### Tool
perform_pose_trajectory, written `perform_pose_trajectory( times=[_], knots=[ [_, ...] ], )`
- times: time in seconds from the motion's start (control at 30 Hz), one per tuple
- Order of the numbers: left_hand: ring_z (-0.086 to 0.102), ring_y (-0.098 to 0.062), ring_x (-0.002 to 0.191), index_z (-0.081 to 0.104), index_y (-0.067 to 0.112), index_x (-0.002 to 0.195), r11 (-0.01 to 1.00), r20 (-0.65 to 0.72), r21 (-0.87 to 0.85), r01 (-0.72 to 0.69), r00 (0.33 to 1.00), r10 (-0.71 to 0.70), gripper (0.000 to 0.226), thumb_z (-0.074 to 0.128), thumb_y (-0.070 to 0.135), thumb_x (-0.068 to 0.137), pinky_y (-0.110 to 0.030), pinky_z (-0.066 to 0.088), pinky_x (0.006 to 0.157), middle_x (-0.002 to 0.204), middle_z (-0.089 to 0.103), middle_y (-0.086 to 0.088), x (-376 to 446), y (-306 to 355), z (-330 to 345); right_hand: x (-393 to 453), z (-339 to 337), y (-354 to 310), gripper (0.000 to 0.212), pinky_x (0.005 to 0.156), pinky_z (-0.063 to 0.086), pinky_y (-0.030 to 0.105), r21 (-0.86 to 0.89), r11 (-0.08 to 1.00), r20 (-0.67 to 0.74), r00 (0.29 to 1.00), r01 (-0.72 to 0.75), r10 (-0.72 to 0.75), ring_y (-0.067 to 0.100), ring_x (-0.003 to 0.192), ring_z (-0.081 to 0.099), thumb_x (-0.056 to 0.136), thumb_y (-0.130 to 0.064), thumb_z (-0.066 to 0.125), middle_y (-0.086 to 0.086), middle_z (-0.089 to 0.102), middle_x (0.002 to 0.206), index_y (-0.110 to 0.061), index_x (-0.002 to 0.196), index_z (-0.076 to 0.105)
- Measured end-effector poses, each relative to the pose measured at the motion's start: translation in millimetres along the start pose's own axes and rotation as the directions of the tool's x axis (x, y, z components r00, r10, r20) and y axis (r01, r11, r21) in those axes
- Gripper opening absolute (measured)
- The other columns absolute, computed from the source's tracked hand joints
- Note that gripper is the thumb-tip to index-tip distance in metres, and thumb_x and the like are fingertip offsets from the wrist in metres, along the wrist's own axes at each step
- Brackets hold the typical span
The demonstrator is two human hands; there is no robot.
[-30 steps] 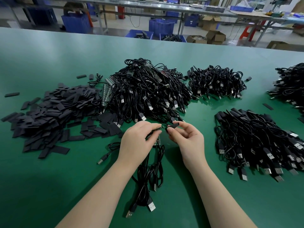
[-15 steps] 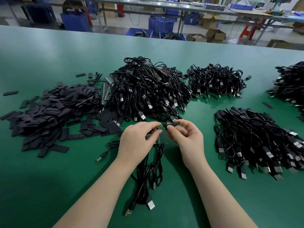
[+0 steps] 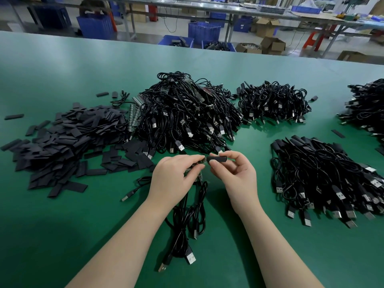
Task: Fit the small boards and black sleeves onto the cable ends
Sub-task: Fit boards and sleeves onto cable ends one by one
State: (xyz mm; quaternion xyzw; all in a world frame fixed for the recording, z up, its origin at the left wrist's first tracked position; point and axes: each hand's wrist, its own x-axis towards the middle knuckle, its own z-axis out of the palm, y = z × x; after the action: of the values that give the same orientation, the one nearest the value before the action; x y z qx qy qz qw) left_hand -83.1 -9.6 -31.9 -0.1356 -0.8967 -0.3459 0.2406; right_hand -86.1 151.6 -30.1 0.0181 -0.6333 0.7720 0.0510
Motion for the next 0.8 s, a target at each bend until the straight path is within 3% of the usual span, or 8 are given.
perform_pose_trajectory(
  times=[0.27, 0.43, 0.6, 0.8],
  knots=[
    [0.063, -0.003, 0.099, 0.073, 0.026, 0.112, 0.999, 0.045, -0.04, -0.008, 0.999, 0.01, 0.026, 0.061, 0.031, 0.089, -0.026, 0.043, 0.087, 0.103, 0.073, 0.014, 0.4, -2.8, -1.8, 1.8, -5.6, -1.9, 0.025, 0.083, 0.058, 0.029, -0.057, 0.998, 0.085, 0.996, -0.016, 0.021, 0.014, 0.087, 0.073, 0.086, 0.002, 0.072, 0.005, 0.078, 0.093, -0.021, 0.094, 0.066],
    [0.065, -0.005, 0.098, 0.072, 0.027, 0.113, 0.999, 0.076, -0.04, -0.008, 0.997, 0.011, 0.025, 0.062, 0.029, 0.09, -0.035, 0.049, 0.088, 0.105, 0.072, 0.015, 1.7, -4.2, -2.6, 2.6, -8.9, -2.4, 0.025, 0.084, 0.059, 0.034, -0.084, 0.996, 0.103, 0.993, -0.042, 0.05, 0.012, 0.08, 0.071, 0.085, -0.001, 0.074, 0.003, 0.077, 0.086, -0.025, 0.091, 0.068],
    [0.064, -0.006, 0.096, 0.072, 0.026, 0.113, 0.999, 0.079, -0.04, -0.016, 0.997, 0.019, 0.025, 0.063, 0.028, 0.09, -0.028, 0.046, 0.088, 0.103, 0.073, 0.012, 0.8, -2.5, -1.9, 0.9, -6.7, -1.6, 0.025, 0.08, 0.059, 0.029, -0.117, 0.992, 0.107, 0.994, 0.035, -0.023, 0.013, 0.083, 0.073, 0.084, 0.001, 0.075, 0.002, 0.077, 0.093, -0.023, 0.09, 0.068],
    [0.063, -0.007, 0.093, 0.065, 0.031, 0.125, 0.993, 0.094, -0.095, 0.064, 0.994, -0.055, 0.035, 0.067, 0.035, 0.09, -0.029, 0.047, 0.088, 0.101, 0.071, 0.018, 1.1, -2.5, -5.2, 1.8, -7.3, -2.0, 0.021, 0.075, 0.057, 0.024, -0.119, 0.993, 0.133, 0.991, 0.007, 0.009, 0.014, 0.085, 0.074, 0.085, 0.001, 0.074, 0.003, 0.077, 0.094, -0.017, 0.093, 0.066]
  ],
)
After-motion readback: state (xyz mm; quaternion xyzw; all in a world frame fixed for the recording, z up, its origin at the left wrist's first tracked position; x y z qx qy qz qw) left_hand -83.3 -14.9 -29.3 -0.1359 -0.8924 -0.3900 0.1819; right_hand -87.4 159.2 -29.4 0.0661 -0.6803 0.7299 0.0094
